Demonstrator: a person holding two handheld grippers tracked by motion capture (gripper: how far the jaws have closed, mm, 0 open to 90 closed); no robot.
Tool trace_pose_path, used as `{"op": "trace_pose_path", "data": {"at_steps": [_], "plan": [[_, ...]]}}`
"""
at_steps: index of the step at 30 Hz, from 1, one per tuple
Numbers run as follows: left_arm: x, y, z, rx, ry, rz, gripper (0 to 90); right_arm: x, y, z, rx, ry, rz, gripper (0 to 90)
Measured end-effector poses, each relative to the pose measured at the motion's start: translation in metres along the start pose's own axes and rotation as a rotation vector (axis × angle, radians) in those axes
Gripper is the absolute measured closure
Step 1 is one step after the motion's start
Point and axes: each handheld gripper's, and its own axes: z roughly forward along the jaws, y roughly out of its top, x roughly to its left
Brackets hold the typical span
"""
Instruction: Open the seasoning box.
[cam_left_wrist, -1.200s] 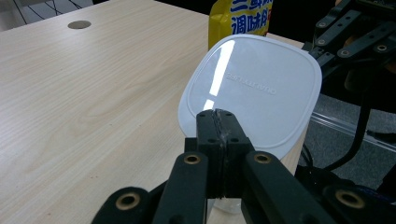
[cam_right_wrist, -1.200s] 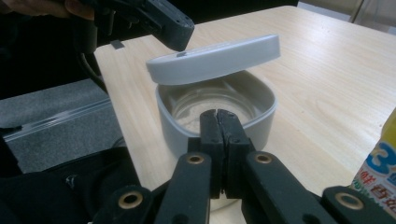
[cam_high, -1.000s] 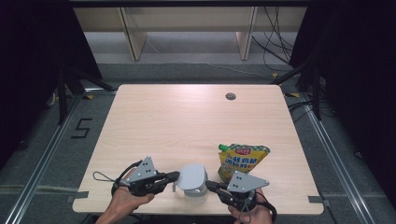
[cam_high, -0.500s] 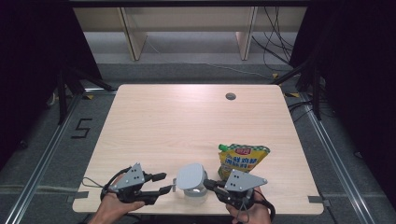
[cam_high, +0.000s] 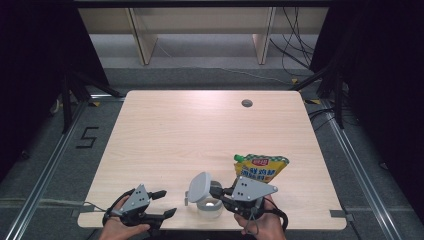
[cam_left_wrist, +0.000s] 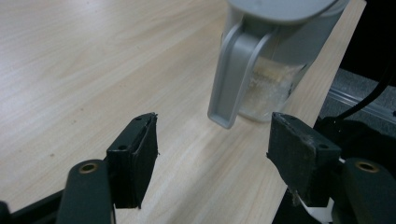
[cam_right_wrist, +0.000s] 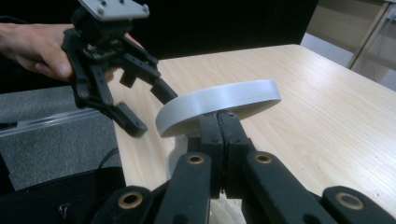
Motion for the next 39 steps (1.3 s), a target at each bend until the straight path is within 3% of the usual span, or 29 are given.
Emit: {"op": "trace_pose_path", "data": {"at_steps": [8,10,11,13,15,16,22,23,26,28,30,33,34,36,39], "plan": [[0.0,-0.003,0.0,0.003,-0.006,-0.013,32.3,0.005,0.012,0.012,-0.015,0.01,-0.04,90.0],[0.002,-0.003,0.0,0.016,-0.008,0.009,32.4,0.006,0.014,0.016,-0.011,0.022,-0.042,90.0],[0.0,-0.004,0.001,0.005,-0.016,-0.011,32.4,0.008,0.014,0.019,-0.008,0.023,-0.047,90.0],[-0.002,-0.004,0.001,0.005,-0.015,-0.01,32.3,0.011,0.015,0.023,-0.005,0.037,-0.042,90.0],[0.001,-0.004,0.0,0.019,-0.017,0.01,32.4,0.011,0.016,0.024,-0.005,0.041,-0.052,90.0],[-0.001,-0.004,0.001,-0.008,-0.021,-0.009,32.5,0.013,0.016,0.024,0.0,0.042,-0.052,90.0],[-0.001,-0.004,0.001,-0.013,-0.025,-0.01,33.0,0.011,0.015,0.021,-0.011,0.042,-0.04,89.8],[0.0,-0.004,0.0,0.003,-0.018,0.018,32.8,0.01,0.013,0.018,-0.019,0.035,-0.034,88.0],[-0.002,-0.005,0.0,-0.028,-0.023,-0.013,34.4,0.006,0.009,0.012,-0.031,0.018,-0.045,86.1],[-0.002,-0.005,-0.001,-0.026,-0.02,-0.004,34.3,-0.001,-0.003,-0.005,-0.042,0.001,-0.001,84.3],[-0.003,-0.006,0.0,-0.034,-0.015,-0.01,33.5,-0.002,-0.007,-0.01,-0.04,-0.007,0.011,83.7],[-0.005,-0.008,0.002,-0.022,-0.02,-0.021,32.3,-0.012,-0.028,-0.033,-0.053,-0.064,0.052,80.8],[-0.004,-0.007,0.001,-0.006,-0.023,-0.006,31.8,-0.015,-0.037,-0.043,-0.039,-0.08,0.067,78.3],[-0.007,-0.007,0.003,-0.007,-0.024,-0.009,31.0,-0.017,-0.042,-0.047,-0.035,-0.091,0.071,77.2],[-0.009,-0.007,0.004,-0.003,-0.019,0.001,29.8,-0.021,-0.057,-0.062,-0.015,-0.119,0.119,67.9]]}}
